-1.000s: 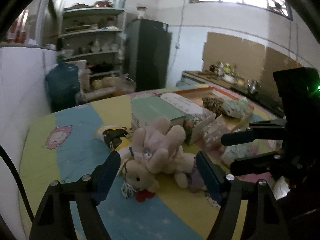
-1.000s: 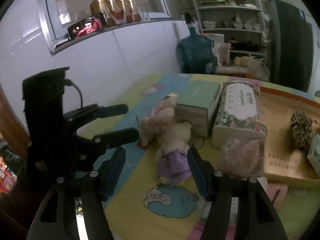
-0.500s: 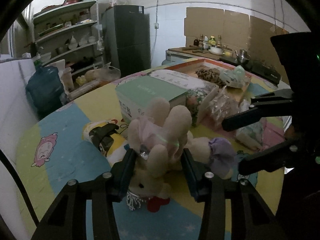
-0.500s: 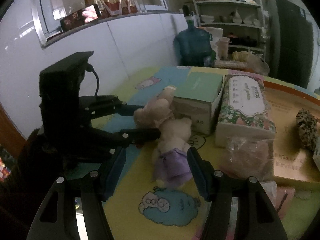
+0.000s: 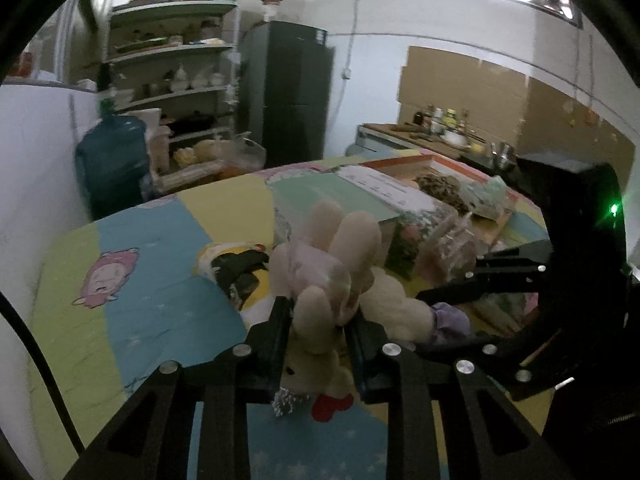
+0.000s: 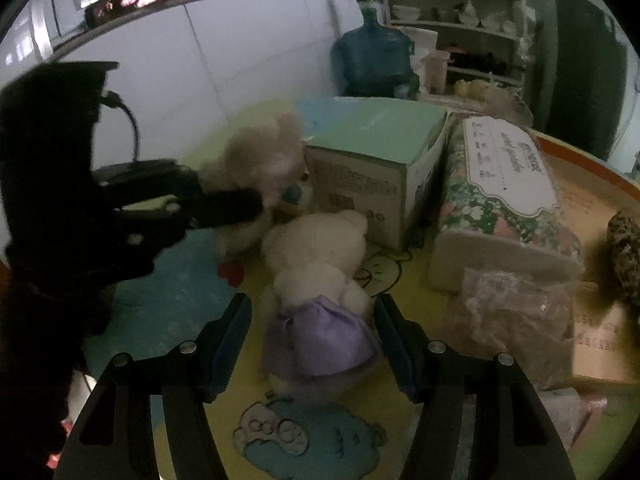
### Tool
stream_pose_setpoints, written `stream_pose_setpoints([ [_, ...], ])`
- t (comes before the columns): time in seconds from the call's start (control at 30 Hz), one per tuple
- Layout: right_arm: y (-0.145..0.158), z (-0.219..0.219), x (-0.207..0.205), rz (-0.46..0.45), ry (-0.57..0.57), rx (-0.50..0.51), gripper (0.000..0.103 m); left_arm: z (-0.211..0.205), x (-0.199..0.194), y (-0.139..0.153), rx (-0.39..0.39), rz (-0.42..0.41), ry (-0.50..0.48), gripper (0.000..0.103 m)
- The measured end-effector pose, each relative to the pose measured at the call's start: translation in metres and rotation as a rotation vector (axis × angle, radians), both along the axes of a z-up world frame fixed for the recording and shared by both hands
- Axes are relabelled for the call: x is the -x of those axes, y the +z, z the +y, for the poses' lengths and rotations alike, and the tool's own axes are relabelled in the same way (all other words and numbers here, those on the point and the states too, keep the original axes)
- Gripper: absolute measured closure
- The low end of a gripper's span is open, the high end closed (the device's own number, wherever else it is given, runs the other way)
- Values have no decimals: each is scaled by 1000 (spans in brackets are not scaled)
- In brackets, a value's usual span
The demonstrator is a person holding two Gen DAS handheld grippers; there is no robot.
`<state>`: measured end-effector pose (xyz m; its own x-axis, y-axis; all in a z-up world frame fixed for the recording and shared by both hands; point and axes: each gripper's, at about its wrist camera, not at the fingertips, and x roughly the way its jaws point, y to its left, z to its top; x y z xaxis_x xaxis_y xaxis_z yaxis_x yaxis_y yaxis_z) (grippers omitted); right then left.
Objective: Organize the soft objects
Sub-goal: 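Grasp the pink plush bunny with the left tool while the right tool grasps the white teddy bear, then carry the bunny and teddy bear up and over to the cardboard tray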
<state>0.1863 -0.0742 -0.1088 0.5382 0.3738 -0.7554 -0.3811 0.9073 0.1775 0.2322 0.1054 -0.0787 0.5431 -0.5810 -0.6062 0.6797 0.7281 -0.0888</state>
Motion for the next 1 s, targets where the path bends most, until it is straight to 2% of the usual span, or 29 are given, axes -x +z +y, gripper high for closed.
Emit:
stream_pose_setpoints([
  [0.2, -3, 2, 3, -11, 8, 5, 57, 3, 15, 5, 3, -37, 54, 75],
  [0.23, -2, 1, 3, -17, 6, 3, 62, 5, 17, 6, 7, -43, 62, 75],
  [0.3, -2, 1, 6, -22, 0, -1, 63, 7, 20, 8, 5, -56, 87, 75],
  [0.4, -1, -2, 6, -22, -4, -18, 64, 11, 26, 9, 10, -74, 135, 75],
  [0.5, 2, -4, 9, -27, -6, -35, 65, 18, 34, 14, 51, -84, 181, 75],
  [0.7, 14, -6, 21, -60, 8, -62, 65, 22, 54, 30, 55, -153, 287, 75],
  [1.0, 29, -11, 35, -96, 15, -87, 65, 16, 77, 45, 83, -159, 388, 75],
])
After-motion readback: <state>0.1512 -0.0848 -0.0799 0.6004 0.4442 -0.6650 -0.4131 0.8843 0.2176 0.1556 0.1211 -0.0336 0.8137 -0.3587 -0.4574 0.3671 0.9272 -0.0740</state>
